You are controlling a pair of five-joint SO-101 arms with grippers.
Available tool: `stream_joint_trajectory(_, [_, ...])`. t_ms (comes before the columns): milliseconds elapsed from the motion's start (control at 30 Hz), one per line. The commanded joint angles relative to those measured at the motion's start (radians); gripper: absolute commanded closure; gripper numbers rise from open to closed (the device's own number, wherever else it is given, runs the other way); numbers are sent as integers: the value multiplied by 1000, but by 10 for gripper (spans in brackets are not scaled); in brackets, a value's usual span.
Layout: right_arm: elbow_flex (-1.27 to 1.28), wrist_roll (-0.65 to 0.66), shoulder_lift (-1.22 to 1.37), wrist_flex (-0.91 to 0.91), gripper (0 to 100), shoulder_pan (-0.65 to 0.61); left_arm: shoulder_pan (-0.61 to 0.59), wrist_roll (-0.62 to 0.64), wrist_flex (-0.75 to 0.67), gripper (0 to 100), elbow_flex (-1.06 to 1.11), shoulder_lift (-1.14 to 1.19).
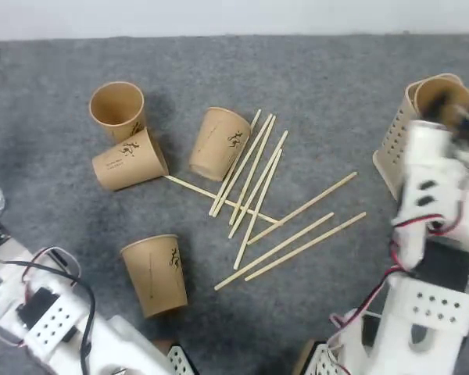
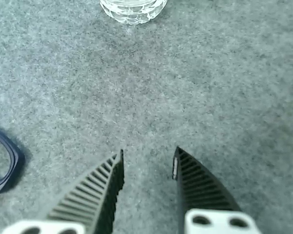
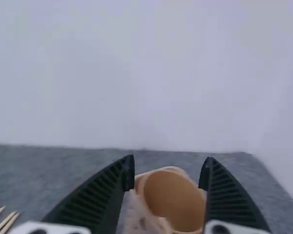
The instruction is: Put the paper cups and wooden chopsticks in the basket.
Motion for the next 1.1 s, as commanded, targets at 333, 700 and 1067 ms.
stream_joint_trajectory(333, [-514,-104,591,610,779,-487,8,12,-23,834,-2,-18])
stream_joint_trajectory(700, [-466,738,997,840,779,-463,8,12,-23,834,-2,-18])
stream_joint_trajectory(1067, [-91,1005,1017,490,777,-417,21,12,-31,834,-1,-18])
